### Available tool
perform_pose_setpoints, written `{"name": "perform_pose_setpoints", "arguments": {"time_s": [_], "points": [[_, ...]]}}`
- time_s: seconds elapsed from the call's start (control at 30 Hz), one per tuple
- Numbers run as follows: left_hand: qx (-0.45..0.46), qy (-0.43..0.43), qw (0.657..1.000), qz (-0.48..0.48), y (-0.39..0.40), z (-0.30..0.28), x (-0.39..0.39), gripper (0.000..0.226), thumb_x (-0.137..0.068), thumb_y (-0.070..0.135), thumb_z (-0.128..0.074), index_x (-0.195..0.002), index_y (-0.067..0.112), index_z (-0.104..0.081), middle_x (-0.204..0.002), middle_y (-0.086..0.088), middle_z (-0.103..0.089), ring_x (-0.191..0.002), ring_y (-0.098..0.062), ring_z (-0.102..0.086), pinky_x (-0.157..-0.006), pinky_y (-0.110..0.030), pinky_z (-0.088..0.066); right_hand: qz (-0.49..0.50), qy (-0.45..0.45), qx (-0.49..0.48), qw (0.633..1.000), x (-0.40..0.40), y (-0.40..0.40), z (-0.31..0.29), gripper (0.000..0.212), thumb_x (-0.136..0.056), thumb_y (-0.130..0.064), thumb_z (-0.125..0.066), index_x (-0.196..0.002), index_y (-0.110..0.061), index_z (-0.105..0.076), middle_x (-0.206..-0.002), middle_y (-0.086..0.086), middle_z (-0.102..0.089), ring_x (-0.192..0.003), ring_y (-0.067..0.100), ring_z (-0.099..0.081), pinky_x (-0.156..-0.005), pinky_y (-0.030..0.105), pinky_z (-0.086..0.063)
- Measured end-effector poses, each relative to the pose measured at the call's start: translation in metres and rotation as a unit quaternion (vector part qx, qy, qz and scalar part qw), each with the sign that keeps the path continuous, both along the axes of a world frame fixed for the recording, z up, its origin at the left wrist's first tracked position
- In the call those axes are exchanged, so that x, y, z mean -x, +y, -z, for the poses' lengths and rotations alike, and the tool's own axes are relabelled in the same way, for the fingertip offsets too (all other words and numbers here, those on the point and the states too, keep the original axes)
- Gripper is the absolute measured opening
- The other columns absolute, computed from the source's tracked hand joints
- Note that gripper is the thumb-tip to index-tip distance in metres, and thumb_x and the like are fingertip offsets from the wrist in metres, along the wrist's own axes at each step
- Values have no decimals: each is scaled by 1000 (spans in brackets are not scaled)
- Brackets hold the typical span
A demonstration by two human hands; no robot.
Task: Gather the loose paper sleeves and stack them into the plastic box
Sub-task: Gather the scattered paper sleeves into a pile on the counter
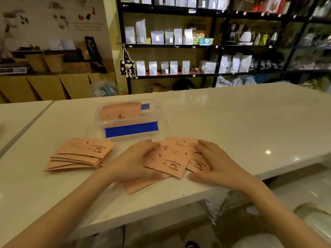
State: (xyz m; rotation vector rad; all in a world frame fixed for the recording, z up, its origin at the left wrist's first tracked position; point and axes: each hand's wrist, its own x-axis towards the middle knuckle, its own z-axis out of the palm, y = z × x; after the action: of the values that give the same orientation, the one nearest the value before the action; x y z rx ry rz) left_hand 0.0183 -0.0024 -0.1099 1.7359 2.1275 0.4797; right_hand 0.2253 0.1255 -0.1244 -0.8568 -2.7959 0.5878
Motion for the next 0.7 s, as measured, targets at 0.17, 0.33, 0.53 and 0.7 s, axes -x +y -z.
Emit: {"name": "perform_pose_setpoints", "arguments": {"time_s": [0.17, 0.33, 0.53, 0.7], "points": [[-43, -25, 999, -7, 1, 3, -1, 82, -64, 46, -72, -132, 36, -28, -132, 14, -47, -106, 3, -38, -92, -19, -30, 2, 8, -39, 999, -3, 2, 5, 93, -59, -74, -39, -135, -22, -34, -153, 1, -16, -138, 16, -12, -112, 35, -14], [-94, 23, 995, -14, -1, 2, -4, 84, -62, 51, -71, -132, 38, -26, -128, 15, -50, -109, 2, -41, -93, -21, -32, 19, 46, -45, 998, 1, 1, 3, 83, -60, -66, -50, -130, -22, -42, -149, -1, -29, -134, 14, -23, -110, 31, -18], [-145, 19, 988, -48, -13, -18, 5, 87, -59, 52, -72, -131, 43, -25, -117, 18, -49, -106, -3, -44, -91, -28, -43, 53, 141, -52, 987, 15, 4, -14, 79, -55, -64, -51, -122, -22, -51, -133, -2, -50, -122, 16, -42, -107, 34, -27], [-214, 30, 973, -88, -37, -34, 31, 83, -59, 44, -75, -129, 33, -33, -122, 11, -53, -108, -4, -43, -76, -13, -36, 72, 242, 21, 967, 46, 3, -28, 59, -68, -46, -69, -121, -25, -50, -121, 2, -59, -104, 16, -52, -86, 32, -46]]}}
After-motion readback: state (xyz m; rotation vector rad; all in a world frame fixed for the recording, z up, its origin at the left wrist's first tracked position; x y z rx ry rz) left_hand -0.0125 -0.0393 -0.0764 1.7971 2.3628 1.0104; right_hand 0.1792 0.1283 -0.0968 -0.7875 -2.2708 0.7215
